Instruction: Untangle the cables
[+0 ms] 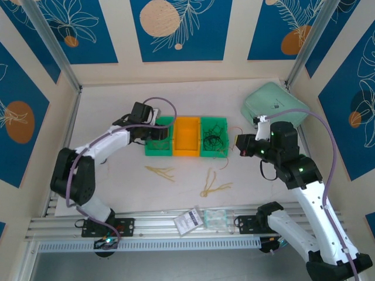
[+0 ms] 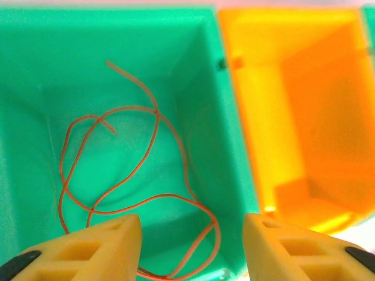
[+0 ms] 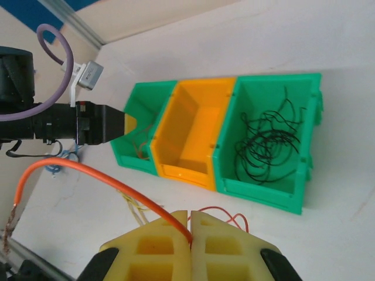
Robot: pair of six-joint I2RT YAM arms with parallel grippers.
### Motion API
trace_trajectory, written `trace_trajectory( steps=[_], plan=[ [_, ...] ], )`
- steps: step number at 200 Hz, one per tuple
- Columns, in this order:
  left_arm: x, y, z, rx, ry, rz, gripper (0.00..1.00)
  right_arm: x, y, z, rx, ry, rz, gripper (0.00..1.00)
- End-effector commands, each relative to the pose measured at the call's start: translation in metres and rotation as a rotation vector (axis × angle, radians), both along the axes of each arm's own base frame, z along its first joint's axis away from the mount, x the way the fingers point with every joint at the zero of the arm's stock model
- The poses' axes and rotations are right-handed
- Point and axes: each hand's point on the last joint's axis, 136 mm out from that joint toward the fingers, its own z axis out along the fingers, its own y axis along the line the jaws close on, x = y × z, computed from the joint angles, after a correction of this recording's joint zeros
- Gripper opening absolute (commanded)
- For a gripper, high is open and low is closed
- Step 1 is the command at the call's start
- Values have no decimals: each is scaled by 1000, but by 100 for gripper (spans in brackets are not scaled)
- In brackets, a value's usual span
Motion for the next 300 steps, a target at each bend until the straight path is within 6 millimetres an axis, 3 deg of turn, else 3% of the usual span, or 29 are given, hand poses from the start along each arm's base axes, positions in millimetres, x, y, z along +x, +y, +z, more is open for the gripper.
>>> trace_trajectory(
  steps=[1, 25, 47, 69, 90, 123, 165, 217, 260, 300],
  plan=[
    [-4, 3, 73, -115, -158, 10, 50, -6, 20, 31, 53, -61, 90, 0],
    [-20, 18, 119, -136, -251, 34, 51, -7, 47, 50, 102, -99, 188, 0],
    [-39, 34, 136, -129, -279, 55, 52, -3, 76, 59, 111, -122, 268, 0],
    [-59, 51, 136, -117, -274, 84, 55, 7, 108, 60, 98, -125, 341, 0],
    [-79, 63, 123, -114, -246, 113, 57, 21, 137, 56, 83, -126, 393, 0],
    [-106, 62, 104, -181, -212, 87, 57, 51, 170, 45, 37, -122, 419, 0],
    [-119, 60, 102, -206, -193, 57, 58, 89, 201, 14, -30, -76, 437, 0],
    [-123, 68, 108, -175, -217, 63, 58, 127, 240, -46, -115, 33, 475, 0],
    [-130, 77, 110, -138, -229, 70, 58, 153, 248, -96, -323, 66, 414, 0],
    [-131, 81, 111, -124, -229, 73, 59, 157, 252, -135, -514, 107, 409, 0]
  ],
)
